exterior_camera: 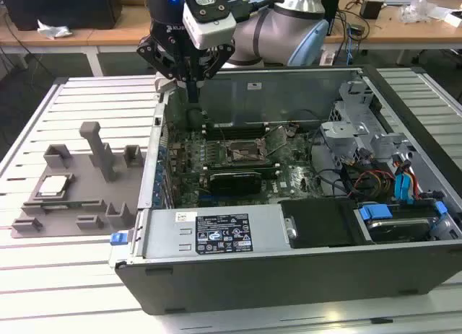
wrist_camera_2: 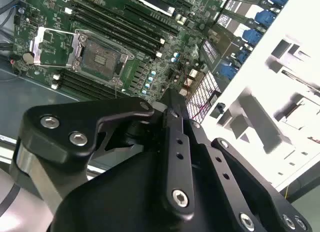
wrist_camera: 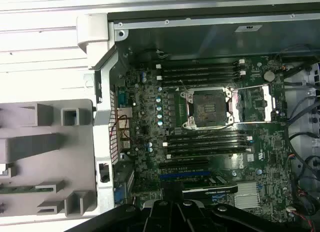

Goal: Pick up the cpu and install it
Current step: 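Reach for the cpu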

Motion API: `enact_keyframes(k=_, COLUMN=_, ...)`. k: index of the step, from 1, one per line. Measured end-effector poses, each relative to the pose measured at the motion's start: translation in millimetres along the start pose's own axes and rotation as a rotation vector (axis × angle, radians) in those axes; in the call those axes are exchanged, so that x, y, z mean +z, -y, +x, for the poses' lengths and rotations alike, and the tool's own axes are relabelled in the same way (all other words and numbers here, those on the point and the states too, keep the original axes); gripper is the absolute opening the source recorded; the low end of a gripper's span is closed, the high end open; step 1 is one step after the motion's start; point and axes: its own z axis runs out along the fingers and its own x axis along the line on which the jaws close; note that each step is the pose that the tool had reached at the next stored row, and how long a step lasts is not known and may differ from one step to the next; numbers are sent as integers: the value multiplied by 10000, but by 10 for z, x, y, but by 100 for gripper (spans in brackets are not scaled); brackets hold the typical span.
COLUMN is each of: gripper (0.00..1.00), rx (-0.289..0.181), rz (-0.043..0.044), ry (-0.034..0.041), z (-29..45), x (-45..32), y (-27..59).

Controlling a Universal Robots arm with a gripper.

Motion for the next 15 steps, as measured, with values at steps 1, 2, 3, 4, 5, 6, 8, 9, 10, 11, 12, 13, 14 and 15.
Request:
enact_keyframes(k=1, gripper=11, rx=0, rz=0, ry=0, z=0, x=0, y=0)
enact_keyframes(k=2, gripper=11, rx=-1, rz=0, ry=0, z=0, x=0, y=0)
enact_keyframes(k=3, gripper=11, rx=0, rz=0, ry=0, z=0, x=0, y=0)
enact_keyframes(k=4, gripper=11, rx=0, rz=0, ry=-1, z=0, x=0, y=0)
enact_keyframes(k=5, gripper=11, rx=0, rz=-1, ry=0, z=0, x=0, y=0)
enact_keyframes(k=6, gripper=11, rx=-1, rz=0, ry=-1, z=0, x=0, y=0)
enact_keyframes(k=8, gripper=11, rx=0, rz=0, ry=0, z=0, x=0, y=0)
enact_keyframes(k=9, gripper=11, rx=0, rz=0, ry=0, z=5, x=0, y=0)
enact_keyframes(k=10, gripper=11, rx=1, rz=1, ry=-1, z=11, x=-1, y=0)
enact_keyframes(k=11, gripper=11, rx=0, rz=0, ry=-1, z=16, x=-1, y=1)
enact_keyframes(k=12, gripper=11, rx=0, rz=0, ry=-1, z=25, x=-1, y=2)
enact_keyframes(k=13, gripper=11, rx=0, rz=1, ry=-1, z=31, x=-1, y=2)
enact_keyframes(k=14, gripper=11, rx=1, rz=0, ry=0, z=38, x=-1, y=3)
enact_keyframes(k=15, gripper=11, rx=0, rz=-1, ry=0, z=56, x=-1, y=4)
